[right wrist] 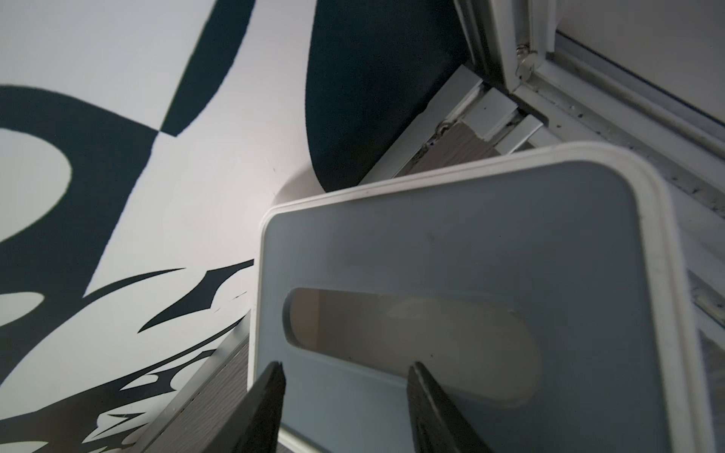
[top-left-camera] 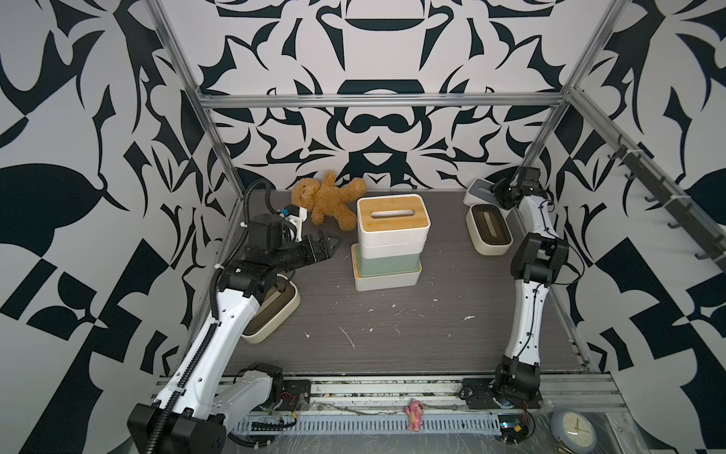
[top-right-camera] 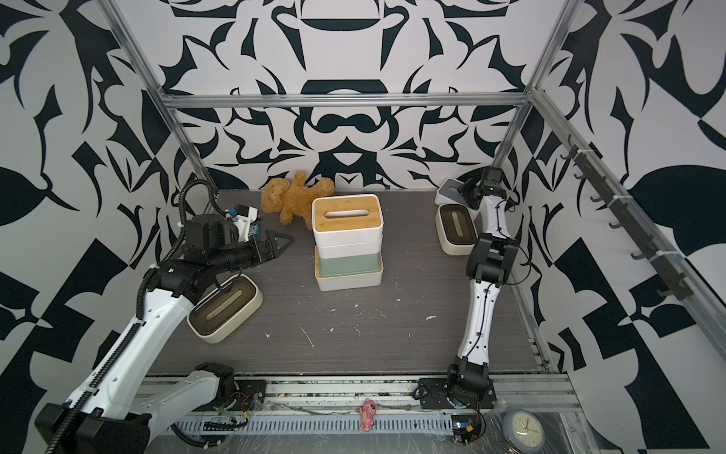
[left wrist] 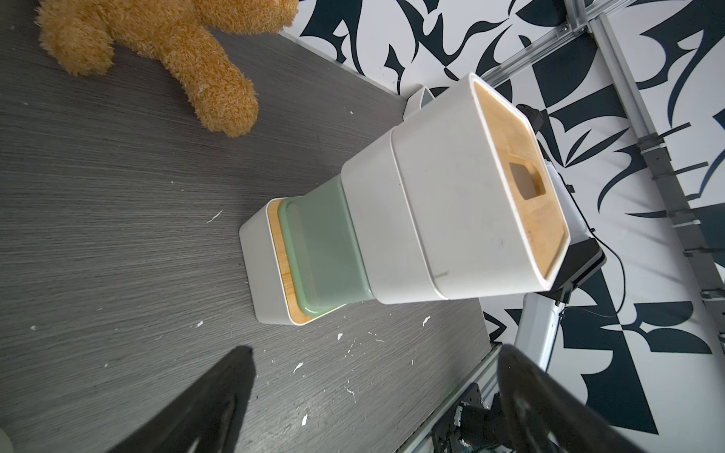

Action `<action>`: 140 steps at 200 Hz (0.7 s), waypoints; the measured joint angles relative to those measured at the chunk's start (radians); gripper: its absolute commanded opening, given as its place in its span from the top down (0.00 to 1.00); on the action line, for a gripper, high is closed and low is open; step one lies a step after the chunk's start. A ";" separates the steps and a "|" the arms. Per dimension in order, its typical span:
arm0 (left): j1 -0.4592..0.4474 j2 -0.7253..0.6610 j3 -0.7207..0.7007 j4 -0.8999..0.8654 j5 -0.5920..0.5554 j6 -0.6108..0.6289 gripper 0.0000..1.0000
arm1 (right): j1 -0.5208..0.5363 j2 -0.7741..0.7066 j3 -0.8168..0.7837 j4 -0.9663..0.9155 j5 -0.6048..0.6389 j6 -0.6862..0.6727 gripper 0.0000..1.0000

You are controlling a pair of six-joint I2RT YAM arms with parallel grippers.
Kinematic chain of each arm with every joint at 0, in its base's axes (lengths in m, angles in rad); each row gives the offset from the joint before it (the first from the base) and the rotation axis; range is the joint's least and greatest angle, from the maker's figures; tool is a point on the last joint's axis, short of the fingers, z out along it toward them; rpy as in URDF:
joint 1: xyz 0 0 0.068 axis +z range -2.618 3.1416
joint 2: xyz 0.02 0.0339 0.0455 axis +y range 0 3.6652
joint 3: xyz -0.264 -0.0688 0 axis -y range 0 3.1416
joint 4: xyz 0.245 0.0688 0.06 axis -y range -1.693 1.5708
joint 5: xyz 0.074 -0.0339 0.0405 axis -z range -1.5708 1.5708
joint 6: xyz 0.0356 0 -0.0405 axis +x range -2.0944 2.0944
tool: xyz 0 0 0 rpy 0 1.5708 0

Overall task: Stack the tissue boxes
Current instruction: Adjust the tissue box at the center of the board.

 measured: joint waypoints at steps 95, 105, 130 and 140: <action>0.000 0.048 -0.030 0.029 -0.001 -0.019 0.01 | -0.034 0.066 0.086 0.004 0.015 0.009 0.48; 0.000 0.052 -0.031 0.035 0.000 -0.023 0.01 | -0.034 0.066 0.086 0.001 0.019 0.007 0.49; 0.000 0.053 -0.048 0.055 0.002 -0.033 0.01 | -0.034 0.050 0.063 -0.006 0.023 -0.010 0.49; 0.000 0.053 -0.056 0.056 0.003 -0.037 0.01 | -0.034 0.034 0.047 -0.020 0.024 -0.021 0.49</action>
